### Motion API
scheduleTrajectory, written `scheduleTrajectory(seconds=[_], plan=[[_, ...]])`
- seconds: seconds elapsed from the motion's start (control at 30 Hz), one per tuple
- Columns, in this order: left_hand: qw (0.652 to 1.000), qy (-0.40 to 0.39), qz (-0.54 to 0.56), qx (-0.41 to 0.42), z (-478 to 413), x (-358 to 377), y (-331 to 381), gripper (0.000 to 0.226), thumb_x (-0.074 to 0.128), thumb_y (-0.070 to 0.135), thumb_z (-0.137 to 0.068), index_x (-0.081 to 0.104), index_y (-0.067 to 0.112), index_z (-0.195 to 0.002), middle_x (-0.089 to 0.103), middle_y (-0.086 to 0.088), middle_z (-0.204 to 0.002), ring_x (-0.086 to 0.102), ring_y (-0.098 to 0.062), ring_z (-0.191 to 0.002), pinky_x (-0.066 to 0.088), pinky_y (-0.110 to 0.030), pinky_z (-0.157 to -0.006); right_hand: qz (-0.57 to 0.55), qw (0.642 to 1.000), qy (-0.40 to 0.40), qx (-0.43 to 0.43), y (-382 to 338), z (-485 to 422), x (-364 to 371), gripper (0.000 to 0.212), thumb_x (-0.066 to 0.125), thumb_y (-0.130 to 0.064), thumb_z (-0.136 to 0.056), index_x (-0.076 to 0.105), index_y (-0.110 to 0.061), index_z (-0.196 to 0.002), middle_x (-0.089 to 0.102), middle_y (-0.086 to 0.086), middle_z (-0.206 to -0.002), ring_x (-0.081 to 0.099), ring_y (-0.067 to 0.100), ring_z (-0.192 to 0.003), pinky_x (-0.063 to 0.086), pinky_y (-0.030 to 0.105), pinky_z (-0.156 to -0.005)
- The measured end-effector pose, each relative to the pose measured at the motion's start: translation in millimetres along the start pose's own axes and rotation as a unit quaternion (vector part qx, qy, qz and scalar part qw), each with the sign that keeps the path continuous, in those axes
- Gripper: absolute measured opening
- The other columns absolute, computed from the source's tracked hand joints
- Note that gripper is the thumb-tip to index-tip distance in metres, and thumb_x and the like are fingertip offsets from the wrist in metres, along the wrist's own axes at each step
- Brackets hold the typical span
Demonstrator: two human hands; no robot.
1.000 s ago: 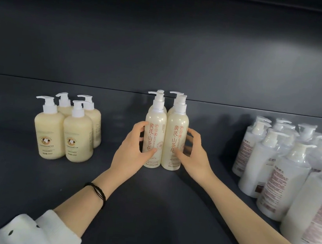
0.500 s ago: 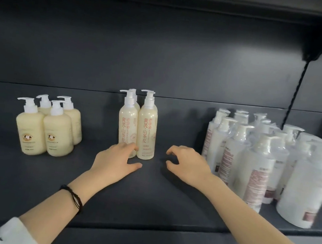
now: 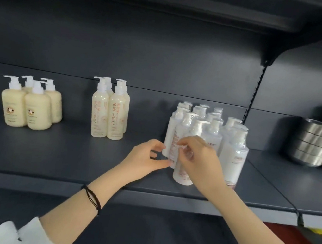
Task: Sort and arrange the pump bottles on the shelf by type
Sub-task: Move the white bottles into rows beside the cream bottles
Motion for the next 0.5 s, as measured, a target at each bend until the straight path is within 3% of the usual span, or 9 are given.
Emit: scheduleTrajectory(seconds=[0.17, 0.3, 0.5], plan=[[0.999, 0.017, 0.042, 0.009, -6, 45, 22, 0.064, 0.082, 0.036, -0.070, 0.044, 0.030, -0.122, 0.055, 0.010, -0.118, 0.057, -0.006, -0.101, 0.049, -0.020, -0.083, -0.001, 0.997, 0.045, 0.057, 31, 13, -20, 0.041, 0.067, -0.019, -0.084, 0.054, -0.019, -0.122, 0.052, -0.005, -0.118, 0.054, 0.013, -0.096, 0.045, 0.020, -0.068], [0.995, 0.074, 0.067, 0.006, -12, 59, 21, 0.073, 0.080, 0.042, -0.062, 0.038, 0.034, -0.122, 0.055, 0.008, -0.115, 0.060, -0.009, -0.100, 0.055, -0.033, -0.083, -0.059, 0.993, -0.006, 0.106, 43, 19, -8, 0.062, 0.067, -0.019, -0.085, 0.034, -0.025, -0.137, 0.045, -0.002, -0.128, 0.053, 0.013, -0.104, 0.054, 0.032, -0.080], [0.991, 0.104, 0.076, 0.020, -7, 53, 16, 0.064, 0.082, 0.027, -0.072, 0.037, 0.033, -0.116, 0.058, 0.013, -0.106, 0.062, -0.003, -0.091, 0.051, -0.015, -0.067, -0.119, 0.987, -0.006, 0.108, 44, 20, 8, 0.066, 0.066, -0.013, -0.087, 0.029, -0.032, -0.139, 0.047, -0.005, -0.131, 0.058, 0.005, -0.100, 0.054, 0.020, -0.079]])
Point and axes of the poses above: each hand's wrist, its own z-axis away from the middle knuckle, its own x-axis out of the palm, y = z × x, the point moved 5 cm from there along -z, towards the middle knuckle
